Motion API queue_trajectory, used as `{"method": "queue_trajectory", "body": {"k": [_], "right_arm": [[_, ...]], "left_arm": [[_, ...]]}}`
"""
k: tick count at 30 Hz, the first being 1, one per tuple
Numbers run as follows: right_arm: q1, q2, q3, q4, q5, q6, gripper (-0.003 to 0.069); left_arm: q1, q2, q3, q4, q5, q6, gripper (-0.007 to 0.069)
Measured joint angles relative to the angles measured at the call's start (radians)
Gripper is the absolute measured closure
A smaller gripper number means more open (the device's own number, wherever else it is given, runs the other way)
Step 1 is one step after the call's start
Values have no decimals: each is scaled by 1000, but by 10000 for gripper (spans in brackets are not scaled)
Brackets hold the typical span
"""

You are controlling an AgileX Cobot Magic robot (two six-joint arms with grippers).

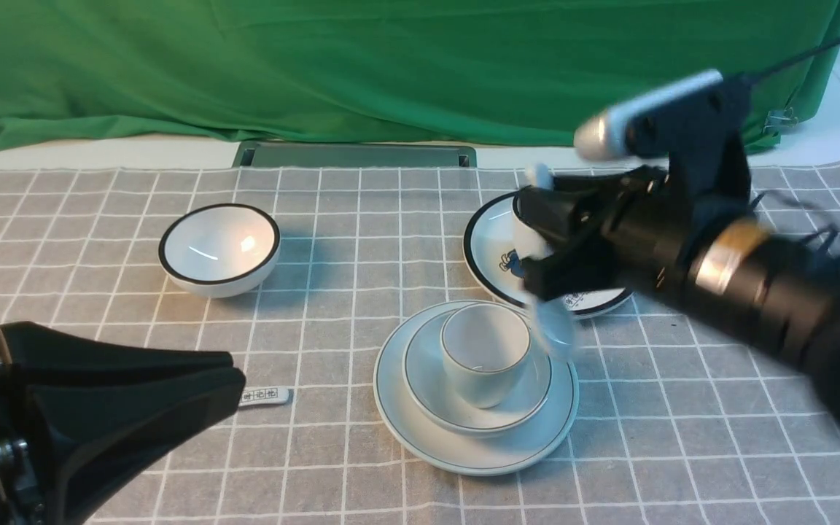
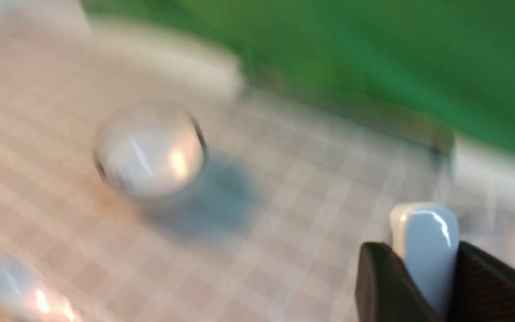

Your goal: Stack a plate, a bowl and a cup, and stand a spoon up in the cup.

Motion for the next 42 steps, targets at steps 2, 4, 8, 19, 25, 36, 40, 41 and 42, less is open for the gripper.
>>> {"method": "queue_trajectory", "body": {"k": [2,4,8,19,25,36,40,41,42], "right_arm": [[62,50,76,-10,-292,13,473],[73,100,88,-33,-421,25,473],[73,182,89,-49,-546,46,473],[61,331,94,-42,-611,76,473],[61,391,94,-41,-609,76,450],[74,362,95,-37,-615,83,281],[119,235,96,-37,-520,84,281],[132,205,96,-39,-472,84,284],[145,161,96,-39,-414,84,291]], "left_arm": [[0,0,0,0,0,0,612],[0,0,0,0,0,0,612],[0,0,0,0,4,0,612],[0,0,0,0,7,0,612],[0,0,0,0,7,1,612],[0,-16,1,16,26,2,612],[0,-89,44,16,-11,3,613],[0,-118,65,16,-38,3,613],[0,-149,90,16,-58,3,613]]}}
